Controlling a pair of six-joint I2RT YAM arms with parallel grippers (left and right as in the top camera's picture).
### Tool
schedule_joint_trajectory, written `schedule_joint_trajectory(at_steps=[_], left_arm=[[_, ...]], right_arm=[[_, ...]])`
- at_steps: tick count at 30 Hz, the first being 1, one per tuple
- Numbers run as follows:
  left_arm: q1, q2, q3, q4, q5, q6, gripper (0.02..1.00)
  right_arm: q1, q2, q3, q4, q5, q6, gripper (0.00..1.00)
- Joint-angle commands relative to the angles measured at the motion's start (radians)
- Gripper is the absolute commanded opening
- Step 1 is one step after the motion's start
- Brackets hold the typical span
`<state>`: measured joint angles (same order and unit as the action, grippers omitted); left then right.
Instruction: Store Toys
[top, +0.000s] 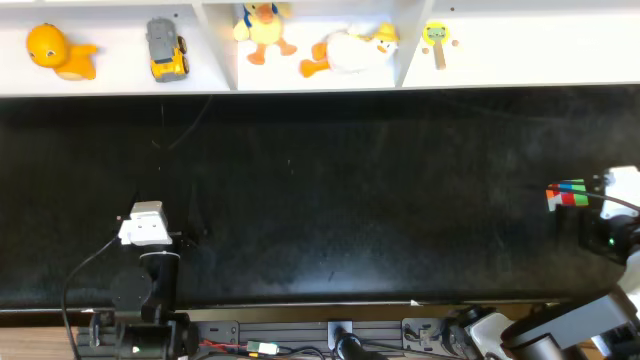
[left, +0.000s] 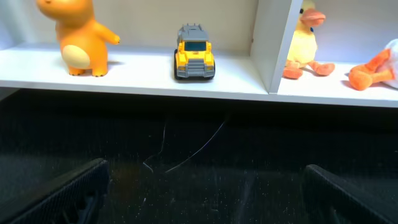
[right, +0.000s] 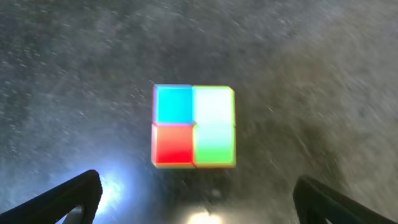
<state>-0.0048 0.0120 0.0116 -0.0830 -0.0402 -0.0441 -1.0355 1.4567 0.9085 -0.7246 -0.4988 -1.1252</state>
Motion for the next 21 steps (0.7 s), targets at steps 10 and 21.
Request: schedule_joint_trajectory(at_steps=[10,21], left_arm=[[0.005,-0.009,-0.003,-0.001,0.005,0.022,0.998],[0.005,-0.009,-0.003,-0.001,0.005,0.022,0.998]], right_arm=[[0.059,0.041,-0.004,0.061,0.029,0.171,0.998],[0.059,0.041,-0.004,0.057,0.014,0.187,0.998]])
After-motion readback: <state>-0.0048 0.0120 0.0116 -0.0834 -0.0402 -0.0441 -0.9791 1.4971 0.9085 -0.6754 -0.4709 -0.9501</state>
